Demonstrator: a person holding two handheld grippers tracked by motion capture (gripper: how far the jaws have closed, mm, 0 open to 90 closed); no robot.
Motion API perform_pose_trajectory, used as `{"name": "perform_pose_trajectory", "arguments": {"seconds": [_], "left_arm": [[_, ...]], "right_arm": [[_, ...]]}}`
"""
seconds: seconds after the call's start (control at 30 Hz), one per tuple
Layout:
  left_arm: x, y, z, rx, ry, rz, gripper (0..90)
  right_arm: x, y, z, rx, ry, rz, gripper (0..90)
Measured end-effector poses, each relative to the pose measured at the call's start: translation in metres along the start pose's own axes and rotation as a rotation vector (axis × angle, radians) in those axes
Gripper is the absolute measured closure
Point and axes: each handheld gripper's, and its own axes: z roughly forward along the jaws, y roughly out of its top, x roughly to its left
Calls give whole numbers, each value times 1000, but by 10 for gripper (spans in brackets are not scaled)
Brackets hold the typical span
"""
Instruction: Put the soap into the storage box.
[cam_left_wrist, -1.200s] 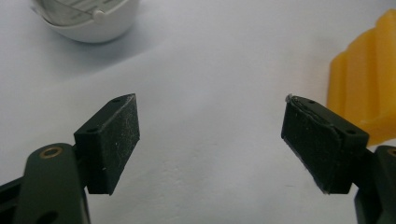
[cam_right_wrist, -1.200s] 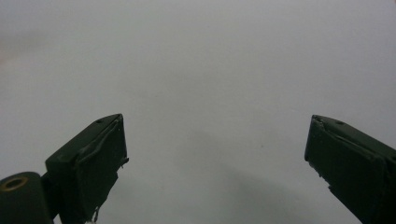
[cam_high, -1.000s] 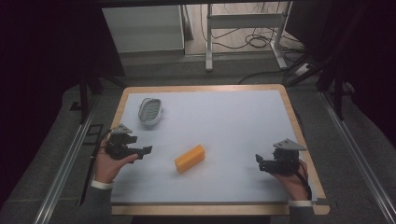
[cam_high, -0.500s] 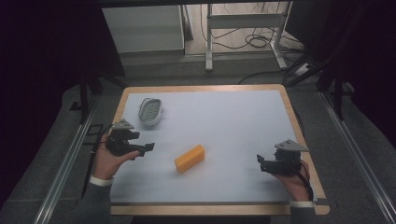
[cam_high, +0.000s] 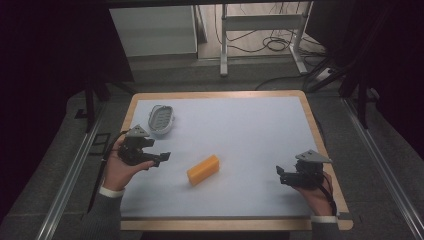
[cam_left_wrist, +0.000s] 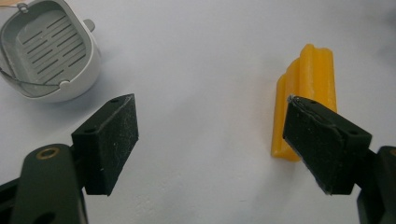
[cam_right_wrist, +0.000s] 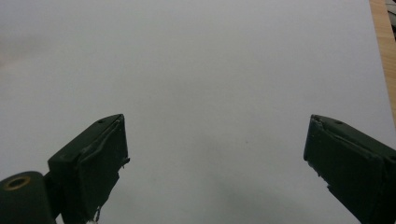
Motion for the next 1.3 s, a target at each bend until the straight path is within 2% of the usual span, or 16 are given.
{"name": "perform_pose_trajectory", "arguments": {"seconds": [0.3, 0.4, 0.73, 0.77, 0.8, 0.9, 1.3], "left_arm": [[-12, 8, 10, 25, -25, 45, 185], [-15, 10, 12, 39, -20, 57, 181], [-23, 14, 18, 57, -29, 81, 179], [-24, 15, 18, 56, -29, 83, 179], [-27, 15, 16, 35, -30, 87, 185], [-32, 17, 15, 29, -34, 104, 185], [-45, 25, 26, 70, -50, 130, 179]], "right_arm": [[1, 0, 0, 1, 1, -6, 64], [1, 0, 0, 1, 0, -5, 64], [1, 0, 0, -5, -3, -8, 64], [0, 0, 0, -4, -3, -7, 64], [0, 0, 0, -3, -3, -6, 64], [0, -1, 1, -2, -3, -6, 64], [0, -1, 1, 0, -4, -7, 64]]}}
